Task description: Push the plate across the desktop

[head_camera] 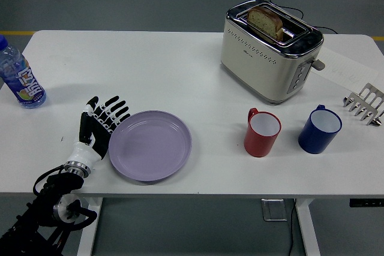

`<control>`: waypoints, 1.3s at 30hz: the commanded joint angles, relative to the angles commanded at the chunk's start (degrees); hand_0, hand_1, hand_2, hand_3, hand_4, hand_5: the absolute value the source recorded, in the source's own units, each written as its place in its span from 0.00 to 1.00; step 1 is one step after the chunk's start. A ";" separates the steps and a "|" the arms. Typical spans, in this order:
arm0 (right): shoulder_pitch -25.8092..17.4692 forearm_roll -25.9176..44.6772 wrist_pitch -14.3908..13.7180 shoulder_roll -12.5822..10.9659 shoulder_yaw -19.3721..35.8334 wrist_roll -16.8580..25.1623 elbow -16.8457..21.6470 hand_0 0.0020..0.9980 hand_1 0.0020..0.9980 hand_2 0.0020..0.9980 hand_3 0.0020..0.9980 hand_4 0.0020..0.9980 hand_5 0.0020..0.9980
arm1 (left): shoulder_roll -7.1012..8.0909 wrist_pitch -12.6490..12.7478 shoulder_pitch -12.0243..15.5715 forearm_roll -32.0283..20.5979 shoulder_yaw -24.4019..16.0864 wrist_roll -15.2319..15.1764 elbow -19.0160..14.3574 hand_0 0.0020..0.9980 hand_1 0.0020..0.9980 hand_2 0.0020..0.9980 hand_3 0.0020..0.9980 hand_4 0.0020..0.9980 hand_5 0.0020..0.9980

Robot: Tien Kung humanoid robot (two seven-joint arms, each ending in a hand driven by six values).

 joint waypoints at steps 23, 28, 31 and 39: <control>0.60 0.23 0.05 -0.25 -0.18 0.22 -0.05 0.59 0.53 0.61 0.61 0.33 0.55 | 0.00 0.21 -1.53 -1.56 6.57 -0.37 0.24 0.76 0.76 0.72 0.69 0.58 1.00; 0.71 0.25 0.07 -0.30 -0.22 0.25 -0.04 0.59 0.53 0.61 0.61 0.33 0.55 | 0.00 0.23 -1.94 -1.76 8.19 -0.38 0.24 0.76 0.76 0.72 0.69 0.58 1.00; 0.74 0.26 0.06 -0.31 -0.23 0.27 -0.04 0.59 0.53 0.61 0.61 0.34 0.55 | 0.00 0.24 -2.06 -1.86 8.68 -0.40 0.27 0.76 0.76 0.72 0.69 0.58 1.00; 0.73 -0.07 0.03 -0.32 -0.03 0.17 -0.01 0.59 0.53 0.61 0.61 0.34 0.55 | 0.00 0.23 -2.54 -1.94 9.58 -0.44 0.28 0.76 0.76 0.72 0.69 0.58 1.00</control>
